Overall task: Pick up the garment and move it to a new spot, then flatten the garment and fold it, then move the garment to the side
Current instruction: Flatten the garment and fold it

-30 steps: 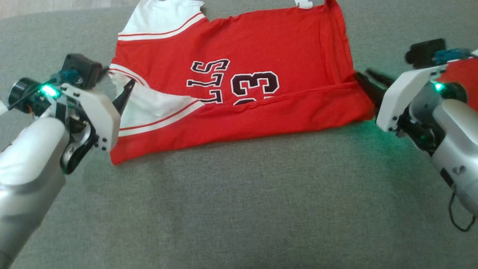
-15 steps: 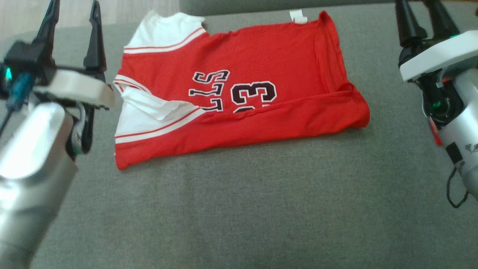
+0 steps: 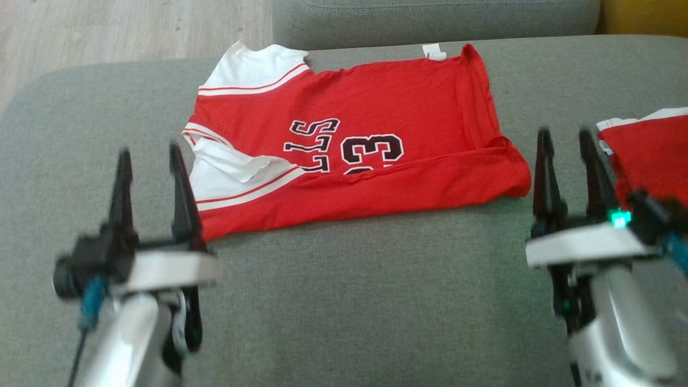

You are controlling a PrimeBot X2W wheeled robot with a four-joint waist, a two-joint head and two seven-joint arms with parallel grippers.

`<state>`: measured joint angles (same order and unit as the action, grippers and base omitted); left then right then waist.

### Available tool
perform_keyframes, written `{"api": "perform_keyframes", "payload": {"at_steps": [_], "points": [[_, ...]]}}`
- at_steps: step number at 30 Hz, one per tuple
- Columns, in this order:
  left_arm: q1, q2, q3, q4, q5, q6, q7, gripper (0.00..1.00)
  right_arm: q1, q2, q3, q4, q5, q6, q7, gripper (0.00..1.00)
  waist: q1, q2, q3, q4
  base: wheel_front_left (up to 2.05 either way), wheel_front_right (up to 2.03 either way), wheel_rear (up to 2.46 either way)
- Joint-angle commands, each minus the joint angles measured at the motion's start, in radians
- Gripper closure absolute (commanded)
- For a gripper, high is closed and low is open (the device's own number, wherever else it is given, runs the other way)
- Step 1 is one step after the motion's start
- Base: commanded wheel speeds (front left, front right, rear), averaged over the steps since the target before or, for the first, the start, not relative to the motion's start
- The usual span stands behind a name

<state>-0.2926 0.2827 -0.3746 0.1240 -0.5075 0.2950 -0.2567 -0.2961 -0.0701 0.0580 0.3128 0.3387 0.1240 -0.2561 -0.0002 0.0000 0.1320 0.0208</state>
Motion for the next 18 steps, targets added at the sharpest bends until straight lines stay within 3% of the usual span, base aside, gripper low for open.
{"api": "perform_keyframes", "payload": {"at_steps": [1,6,12,15,18], "points": [[-0.009,-0.003,0.068,-0.041,0.020,-0.013,-0.005,0.00,-0.005,0.006,0.005,-0.058,-0.024,0.007,-0.006,0.00,0.0002,0.0000,0.000,-0.004,0.00,0.00,0.00],[0.091,-0.070,0.173,-0.009,0.086,-0.070,-0.005,0.00,0.084,0.019,0.008,-0.108,-0.041,0.007,-0.006,0.00,0.0002,0.0000,0.016,-0.019,0.00,0.00,0.00],[0.081,-0.113,0.232,0.072,0.147,-0.158,-0.005,0.00,0.082,0.020,0.028,-0.135,-0.020,0.007,-0.006,0.00,0.0002,0.0000,0.043,-0.038,0.00,0.00,0.00],[0.054,-0.119,0.228,0.187,0.152,-0.178,-0.005,0.00,0.073,0.020,0.036,-0.140,-0.017,0.007,-0.006,0.00,0.0002,0.0000,0.052,-0.049,0.00,0.00,0.00],[0.015,-0.119,0.235,0.302,0.147,-0.168,0.019,0.00,0.065,0.020,0.052,-0.143,-0.016,0.007,-0.006,0.00,0.0002,0.0000,0.063,-0.065,0.00,0.00,0.00]]}}
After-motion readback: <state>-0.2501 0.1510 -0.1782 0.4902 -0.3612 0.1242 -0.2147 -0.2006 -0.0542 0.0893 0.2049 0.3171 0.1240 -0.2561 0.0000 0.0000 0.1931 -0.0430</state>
